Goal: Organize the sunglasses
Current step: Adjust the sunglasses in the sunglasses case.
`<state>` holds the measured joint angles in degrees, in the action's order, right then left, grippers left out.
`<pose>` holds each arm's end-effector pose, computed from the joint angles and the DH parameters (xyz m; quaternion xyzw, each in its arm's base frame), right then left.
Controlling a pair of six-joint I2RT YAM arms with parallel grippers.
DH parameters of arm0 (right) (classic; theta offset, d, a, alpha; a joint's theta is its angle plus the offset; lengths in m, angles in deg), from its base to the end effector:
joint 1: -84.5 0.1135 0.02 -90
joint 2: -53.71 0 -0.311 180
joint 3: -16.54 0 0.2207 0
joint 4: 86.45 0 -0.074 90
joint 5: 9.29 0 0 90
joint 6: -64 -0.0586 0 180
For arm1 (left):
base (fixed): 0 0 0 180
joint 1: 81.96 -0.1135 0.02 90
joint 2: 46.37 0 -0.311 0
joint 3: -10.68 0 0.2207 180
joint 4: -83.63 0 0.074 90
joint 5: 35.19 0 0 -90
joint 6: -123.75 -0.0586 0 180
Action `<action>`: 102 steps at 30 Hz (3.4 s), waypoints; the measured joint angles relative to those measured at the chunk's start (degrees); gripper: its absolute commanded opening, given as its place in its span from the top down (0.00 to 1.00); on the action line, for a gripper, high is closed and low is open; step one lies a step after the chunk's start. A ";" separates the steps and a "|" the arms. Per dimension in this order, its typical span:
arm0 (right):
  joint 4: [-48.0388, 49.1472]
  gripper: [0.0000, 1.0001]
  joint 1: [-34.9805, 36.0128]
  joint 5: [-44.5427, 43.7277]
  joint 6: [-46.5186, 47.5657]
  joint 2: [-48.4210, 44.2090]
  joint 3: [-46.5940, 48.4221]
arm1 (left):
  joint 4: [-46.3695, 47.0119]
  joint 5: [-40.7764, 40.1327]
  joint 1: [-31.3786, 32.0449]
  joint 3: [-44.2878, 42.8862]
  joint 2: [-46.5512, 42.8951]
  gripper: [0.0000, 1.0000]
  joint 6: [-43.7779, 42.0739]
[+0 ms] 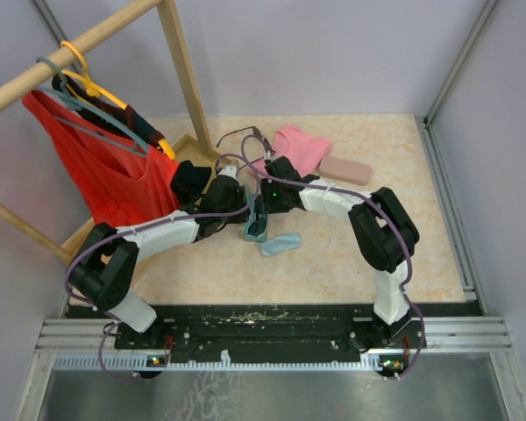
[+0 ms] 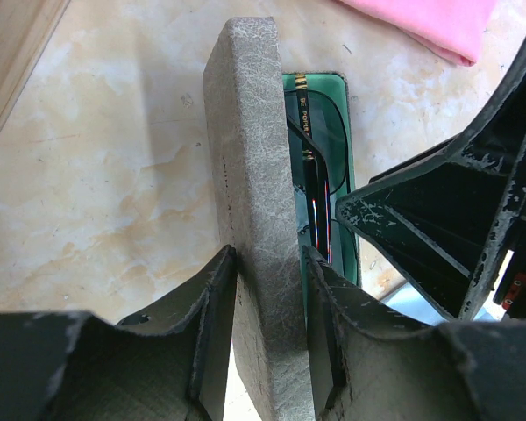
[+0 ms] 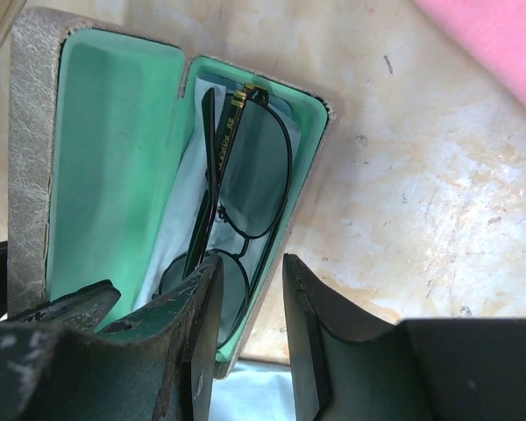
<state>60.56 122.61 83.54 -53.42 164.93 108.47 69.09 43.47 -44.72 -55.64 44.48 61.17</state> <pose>0.3302 0.2627 0.2257 -0.0961 0.9412 0.1945 0.2591 0.2677 -0.1890 0.2500 0.0346 0.8988 -0.1534 0.4092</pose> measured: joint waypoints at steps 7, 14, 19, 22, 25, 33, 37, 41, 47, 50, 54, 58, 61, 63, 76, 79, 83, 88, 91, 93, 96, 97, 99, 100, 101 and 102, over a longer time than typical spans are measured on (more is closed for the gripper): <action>0.00 0.70 0.00 -0.81 -0.02 -0.37 -0.02 | 0.00 0.00 0.00 0.00 0.00 0.59 0.00; 0.13 0.76 -0.02 -0.17 -0.13 -0.37 -0.02 | 0.00 0.00 0.00 0.00 0.00 0.59 0.00; 0.33 0.79 -0.02 0.13 -0.17 -0.24 -0.02 | 0.00 0.00 0.00 0.00 0.00 0.59 0.00; 0.39 0.80 -0.02 0.22 -0.17 0.04 -0.02 | 0.00 0.00 0.00 0.00 0.00 0.59 0.00; 0.39 0.80 -0.02 0.17 -0.20 0.07 -0.04 | 0.00 0.00 0.00 0.00 0.00 0.59 0.00; 0.35 0.79 -0.02 -0.24 -0.17 0.28 -0.52 | 0.00 0.00 0.00 0.00 0.00 0.59 0.00; 0.39 0.79 -0.02 -0.24 -0.17 0.72 -0.55 | 0.00 0.00 0.00 0.00 0.00 0.59 0.00; 0.46 0.79 -0.02 -0.15 -0.17 1.07 -0.74 | 0.00 0.00 0.00 0.00 0.00 0.59 0.00; 0.50 0.79 -0.02 -0.07 -0.17 1.42 -0.76 | 0.00 0.02 0.00 0.00 0.00 0.59 0.00; 0.55 0.79 -0.02 -0.07 -0.17 1.81 -0.76 | 0.00 0.02 0.00 0.00 0.00 0.59 0.00; 0.57 0.79 -0.02 -0.04 -0.17 1.95 -0.76 | 0.00 0.02 0.00 0.00 0.00 0.59 0.00; 0.70 0.79 -0.02 -0.07 -0.17 2.12 -0.76 | 0.02 0.04 0.00 0.00 0.00 0.59 0.00; 0.96 0.78 -0.02 -0.09 -0.17 2.56 -0.74 | 0.02 0.04 0.00 0.00 0.00 0.59 0.00; 0.94 0.78 -0.04 -0.11 -0.13 2.60 -0.72 | 0.02 0.04 0.00 0.00 0.00 0.59 0.00; -2.67 0.78 0.04 -0.76 0.87 4.79 3.30 | 0.02 0.07 0.00 0.00 0.00 0.59 -0.02; -4.31 0.78 0.42 -1.77 1.51 5.53 4.81 | 0.00 0.07 0.00 0.00 0.00 0.59 -0.04; -6.34 0.78 0.94 -3.21 2.32 6.36 6.58 | 0.02 0.07 0.00 0.00 0.00 0.59 -0.04; -8.63 0.77 1.57 -4.90 3.08 7.37 8.61 | 0.02 0.09 -0.02 0.00 0.00 0.59 -0.04; -9.97 0.76 1.92 -5.73 3.69 8.07 9.88 | 0.02 0.09 0.00 0.00 0.00 0.59 -0.07; -10.84 0.75 2.14 -6.19 4.00 8.52 10.80 | 0.02 0.09 -0.02 0.00 0.00 0.59 -0.09; -12.17 0.72 2.40 -6.75 4.52 9.22 12.11 | 0.02 0.13 -0.09 0.00 0.00 0.59 -0.15; -12.41 0.70 2.47 -6.88 4.70 9.33 12.35 | 0.00 0.11 -0.11 0.00 0.00 0.59 -0.20; -12.55 0.66 2.58 -7.30 4.96 9.40 12.50 | 0.02 0.13 -0.17 0.00 0.00 0.59 -0.24; -12.50 0.65 2.62 -7.50 5.09 9.40 12.50 | 0.02 0.07 -0.17 0.00 0.00 0.59 -0.31; -12.48 0.64 2.64 -7.65 5.25 9.40 12.52 | 0.02 0.04 -0.20 0.00 0.00 0.59 -0.33; -12.48 0.64 2.64 -7.82 5.44 9.40 12.52 | 0.02 0.02 -0.24 0.00 0.00 0.59 -0.33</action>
<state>48.08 125.25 75.72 -47.98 174.33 121.00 69.12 43.50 -44.96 -55.64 44.48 60.85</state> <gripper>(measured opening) 0.338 0.412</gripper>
